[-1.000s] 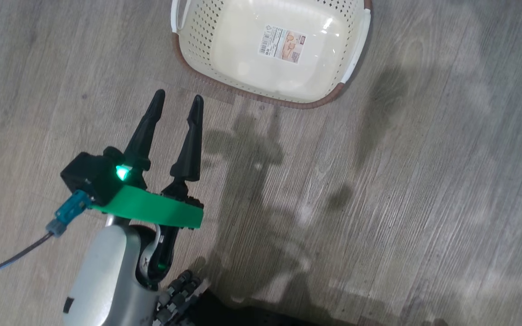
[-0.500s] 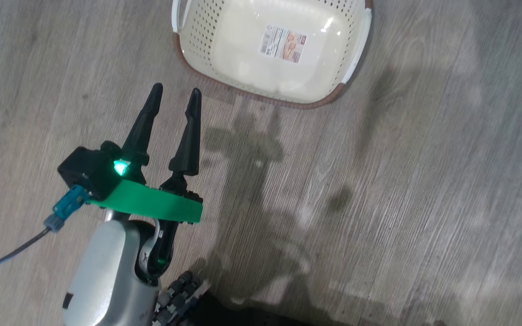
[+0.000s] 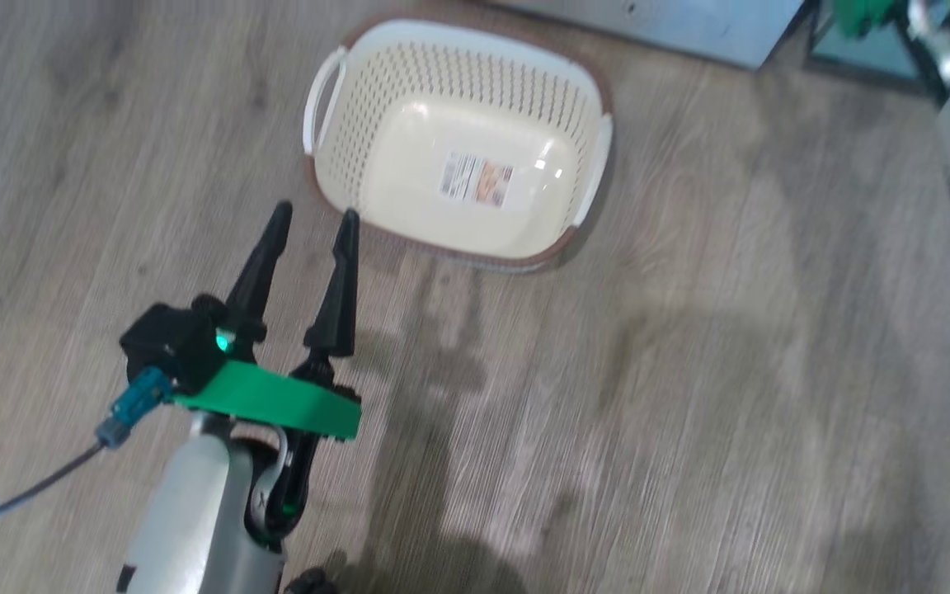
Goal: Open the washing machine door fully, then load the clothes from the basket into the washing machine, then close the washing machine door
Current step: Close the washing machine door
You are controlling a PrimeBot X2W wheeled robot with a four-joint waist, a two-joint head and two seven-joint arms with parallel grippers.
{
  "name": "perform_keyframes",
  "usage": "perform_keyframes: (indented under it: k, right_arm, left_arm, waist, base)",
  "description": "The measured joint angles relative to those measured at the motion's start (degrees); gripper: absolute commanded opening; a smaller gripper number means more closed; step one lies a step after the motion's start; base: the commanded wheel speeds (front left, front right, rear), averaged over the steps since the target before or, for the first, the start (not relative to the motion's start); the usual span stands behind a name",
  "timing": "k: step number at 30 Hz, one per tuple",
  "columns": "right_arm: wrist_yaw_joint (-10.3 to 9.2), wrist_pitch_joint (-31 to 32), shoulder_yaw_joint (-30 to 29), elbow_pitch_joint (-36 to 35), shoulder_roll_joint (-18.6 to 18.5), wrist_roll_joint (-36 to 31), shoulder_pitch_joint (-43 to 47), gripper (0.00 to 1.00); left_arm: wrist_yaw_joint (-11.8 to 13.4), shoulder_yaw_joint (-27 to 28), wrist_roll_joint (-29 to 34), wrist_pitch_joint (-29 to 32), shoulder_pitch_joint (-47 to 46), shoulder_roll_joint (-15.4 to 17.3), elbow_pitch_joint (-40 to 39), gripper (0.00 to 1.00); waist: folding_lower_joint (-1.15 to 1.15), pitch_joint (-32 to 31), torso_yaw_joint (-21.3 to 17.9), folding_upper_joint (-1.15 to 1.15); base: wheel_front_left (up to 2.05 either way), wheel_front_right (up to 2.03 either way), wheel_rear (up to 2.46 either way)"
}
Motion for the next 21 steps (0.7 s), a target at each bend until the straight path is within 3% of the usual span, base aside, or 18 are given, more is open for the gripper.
perform_keyframes:
  k: [11,21]
  right_arm:
    - [-0.01,0.00,-7.19,-18.41,0.76,5.09,25.39,0.00]
    - [-0.01,-0.01,-13.89,-30.99,7.54,6.19,43.79,0.00]
  left_arm:
    - [0.01,2.57,1.99,0.00,6.83,0.07,2.34,1.00]
    - [0.02,3.96,2.74,0.00,10.49,0.23,3.05,1.00]
  waist:
    - [0.00,-12.00,-3.35,0.00]
    - [0.00,-19.69,-7.89,0.00]
  base:
    - [0.00,0.00,0.00]
    - [0.00,0.00,0.00]
